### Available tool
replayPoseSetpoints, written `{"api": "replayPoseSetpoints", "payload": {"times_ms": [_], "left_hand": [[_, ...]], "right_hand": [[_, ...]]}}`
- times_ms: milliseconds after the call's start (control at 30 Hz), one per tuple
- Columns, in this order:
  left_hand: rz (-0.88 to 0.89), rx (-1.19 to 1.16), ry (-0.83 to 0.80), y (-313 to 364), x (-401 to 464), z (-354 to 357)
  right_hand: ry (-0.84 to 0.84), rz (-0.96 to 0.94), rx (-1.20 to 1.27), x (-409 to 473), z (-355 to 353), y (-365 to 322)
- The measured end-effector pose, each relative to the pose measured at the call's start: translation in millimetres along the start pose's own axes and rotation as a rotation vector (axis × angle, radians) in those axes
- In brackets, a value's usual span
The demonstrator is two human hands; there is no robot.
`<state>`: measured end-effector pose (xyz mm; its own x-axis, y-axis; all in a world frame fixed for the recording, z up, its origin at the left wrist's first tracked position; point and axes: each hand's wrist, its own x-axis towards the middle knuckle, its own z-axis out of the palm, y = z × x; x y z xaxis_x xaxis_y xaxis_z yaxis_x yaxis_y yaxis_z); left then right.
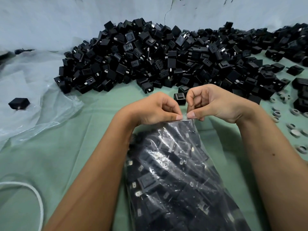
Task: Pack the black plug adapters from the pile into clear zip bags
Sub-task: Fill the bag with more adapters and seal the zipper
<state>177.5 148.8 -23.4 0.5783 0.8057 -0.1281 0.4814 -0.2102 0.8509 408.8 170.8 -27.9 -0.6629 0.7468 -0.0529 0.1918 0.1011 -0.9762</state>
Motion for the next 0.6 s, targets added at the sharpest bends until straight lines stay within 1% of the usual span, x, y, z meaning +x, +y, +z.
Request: {"api": "replayPoseSetpoints", "payload": {"times_ms": [133,233,433,500,600], "left_hand": [[-0.011,0.113,0.028,10.3,3.8,3.4],[-0.039,0.210,0.018,13.9,8.5,7.4],[-0.035,0.409,0.009,15.1,15.6,13.0],[-0.033,0.393,0.007,13.4,15.8,13.9],[-0.087,0.251,-0.005,7.2,12.4,9.2]], "right_hand": [[0.009,0.005,-0.020,1.7,-1.1,2.0],[0.023,0.030,-0.031,2.5,-1.4,4.5],[0.034,0.072,-0.056,3.0,-2.2,6.0],[0.032,0.081,-0.064,2.2,-2.4,6.3],[0.025,0.101,-0.073,1.5,-2.9,6.4]]}}
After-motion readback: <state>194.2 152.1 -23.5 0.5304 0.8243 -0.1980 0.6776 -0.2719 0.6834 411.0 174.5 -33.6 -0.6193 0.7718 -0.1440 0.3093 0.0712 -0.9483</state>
